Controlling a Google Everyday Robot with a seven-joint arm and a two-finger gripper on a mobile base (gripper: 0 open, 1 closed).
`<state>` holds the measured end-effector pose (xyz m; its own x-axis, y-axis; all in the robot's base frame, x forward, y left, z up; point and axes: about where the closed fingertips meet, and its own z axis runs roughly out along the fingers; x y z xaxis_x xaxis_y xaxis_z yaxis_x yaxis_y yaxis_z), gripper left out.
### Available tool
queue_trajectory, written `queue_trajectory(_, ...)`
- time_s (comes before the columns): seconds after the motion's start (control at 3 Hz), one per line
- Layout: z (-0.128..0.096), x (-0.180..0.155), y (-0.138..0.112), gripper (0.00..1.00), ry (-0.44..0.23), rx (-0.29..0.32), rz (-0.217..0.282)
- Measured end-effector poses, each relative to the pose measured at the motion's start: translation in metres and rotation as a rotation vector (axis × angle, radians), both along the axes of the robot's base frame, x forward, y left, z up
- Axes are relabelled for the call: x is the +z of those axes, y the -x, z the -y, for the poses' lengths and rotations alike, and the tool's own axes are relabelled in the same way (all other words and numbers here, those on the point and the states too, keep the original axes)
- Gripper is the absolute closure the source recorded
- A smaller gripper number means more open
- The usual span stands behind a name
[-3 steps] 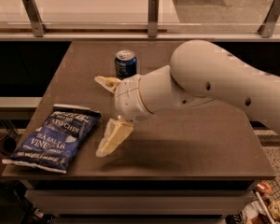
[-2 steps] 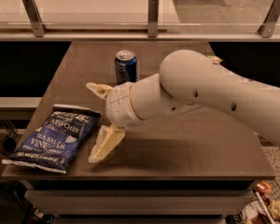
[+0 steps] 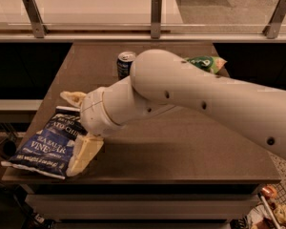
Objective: Pick blue chip bag
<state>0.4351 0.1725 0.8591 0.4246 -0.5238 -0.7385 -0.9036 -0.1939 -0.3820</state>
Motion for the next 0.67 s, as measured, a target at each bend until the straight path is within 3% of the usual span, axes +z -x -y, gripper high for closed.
queue_trajectory(0.67,-0.034,-0.022,0.007,0.0,-0.011,0.051,-0.078)
